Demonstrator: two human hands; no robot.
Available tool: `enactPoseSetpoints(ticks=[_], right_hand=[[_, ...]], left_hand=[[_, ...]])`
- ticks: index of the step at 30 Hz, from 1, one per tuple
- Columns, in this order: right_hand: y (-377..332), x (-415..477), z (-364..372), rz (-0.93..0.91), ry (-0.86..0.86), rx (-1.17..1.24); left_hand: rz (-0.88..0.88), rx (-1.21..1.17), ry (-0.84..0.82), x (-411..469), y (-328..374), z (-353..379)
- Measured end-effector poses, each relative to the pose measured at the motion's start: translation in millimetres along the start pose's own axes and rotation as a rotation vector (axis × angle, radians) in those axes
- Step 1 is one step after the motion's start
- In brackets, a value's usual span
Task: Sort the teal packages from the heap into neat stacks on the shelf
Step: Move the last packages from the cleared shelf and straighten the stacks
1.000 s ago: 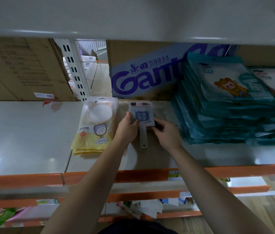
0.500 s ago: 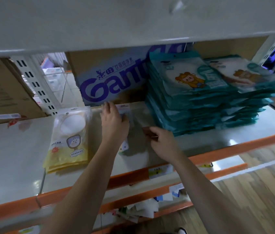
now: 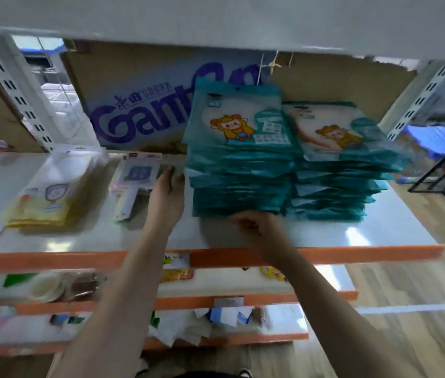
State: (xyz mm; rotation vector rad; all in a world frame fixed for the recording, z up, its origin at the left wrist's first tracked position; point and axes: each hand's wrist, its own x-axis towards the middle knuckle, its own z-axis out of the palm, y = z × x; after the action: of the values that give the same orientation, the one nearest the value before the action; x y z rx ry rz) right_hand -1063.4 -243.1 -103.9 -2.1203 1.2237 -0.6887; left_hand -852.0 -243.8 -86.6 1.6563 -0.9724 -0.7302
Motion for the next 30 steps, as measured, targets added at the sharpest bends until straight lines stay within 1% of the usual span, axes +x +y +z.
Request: enactPoseSetpoints(ticks=[4, 8, 10, 11, 14, 17, 19, 21, 24, 27, 30], right_hand=[[26, -9, -25, 0.116, 0.167, -0.072], [43, -11, -41, 0.208, 0.314, -0.064], [46, -12, -45, 0.237, 0.352, -0.058], [47, -11, -44, 0.243, 0.334, -0.041], [48, -6, -35, 0.24, 0.174, 0.006], [46, 4, -30, 0.291, 0.11, 0.107], [44, 11, -29, 0.327, 0.102, 0.198], [44, 17, -28, 0.367, 0.119, 0.345], [46, 25, -27, 0.373, 0.122, 0.494], [44, 31, -28, 0.358, 0.121, 0.534], [40, 33, -29, 0.348, 0.108, 0.543]], left_hand=[[-0.129, -0.123, 0.016, -11, -1, 12], [-0.115, -0.149, -0.002, -12, -1, 16], [-0.155, -0.161, -0.028, -11, -2, 17], [-0.17, -0.199, -0.042, -9, -1, 18], [-0.228, -0.332, -0.093, -10, 6, 23], [-0.269, -0.375, -0.14, -10, 6, 27], [-0.287, -0.404, -0.133, -6, 3, 27], [-0.297, -0.415, -0.161, -1, 1, 27], [-0.246, -0.465, -0.207, -1, 12, 26], [-0.167, -0.439, -0.27, 2, 15, 27], [-0.171, -0.392, -0.273, 2, 12, 27]])
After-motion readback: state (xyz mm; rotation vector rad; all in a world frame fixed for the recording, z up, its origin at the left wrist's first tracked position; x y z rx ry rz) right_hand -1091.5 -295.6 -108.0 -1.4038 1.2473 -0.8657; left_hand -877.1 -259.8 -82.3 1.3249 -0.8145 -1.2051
